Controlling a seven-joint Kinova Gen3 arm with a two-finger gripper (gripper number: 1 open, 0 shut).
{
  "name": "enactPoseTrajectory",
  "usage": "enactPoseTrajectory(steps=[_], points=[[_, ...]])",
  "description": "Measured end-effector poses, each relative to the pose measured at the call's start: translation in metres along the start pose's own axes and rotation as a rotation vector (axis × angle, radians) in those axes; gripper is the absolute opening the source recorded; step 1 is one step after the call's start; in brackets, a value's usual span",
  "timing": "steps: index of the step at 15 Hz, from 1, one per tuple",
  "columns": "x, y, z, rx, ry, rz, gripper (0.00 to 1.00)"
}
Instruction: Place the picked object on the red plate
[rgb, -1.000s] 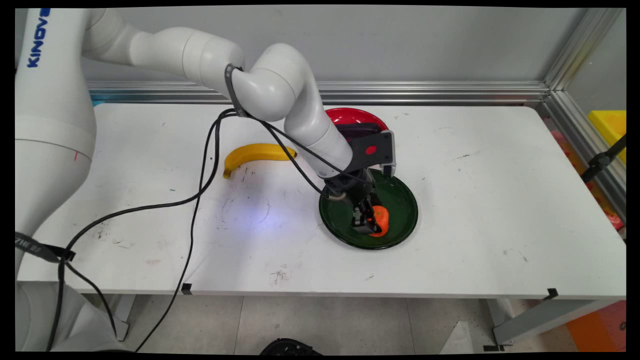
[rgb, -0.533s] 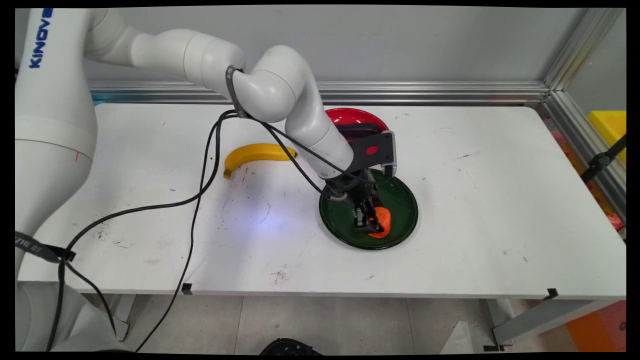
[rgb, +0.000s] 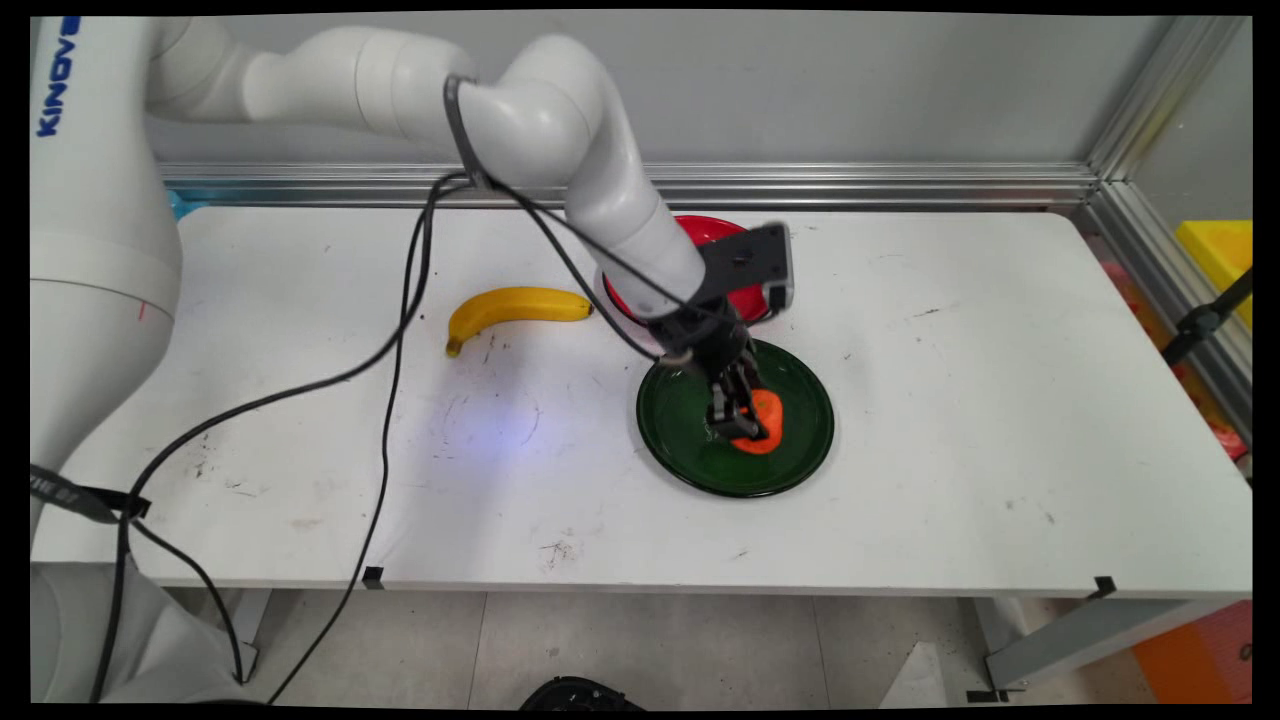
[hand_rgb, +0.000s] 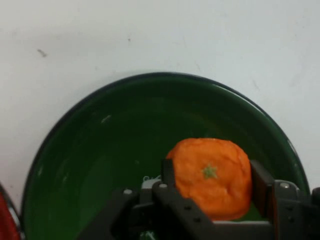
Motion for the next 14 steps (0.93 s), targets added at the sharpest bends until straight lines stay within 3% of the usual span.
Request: enactPoseTrajectory(steps=[3, 7, 14], points=[[0.006, -0.019, -0.025, -0.017, 0.002, -0.002, 0.00], [0.005, -0.057, -0.053, -0.006, -0.001, -0.009, 0.00], [-0.007, -0.115, -0.068, 0.022, 0.000, -0.012, 0.00]])
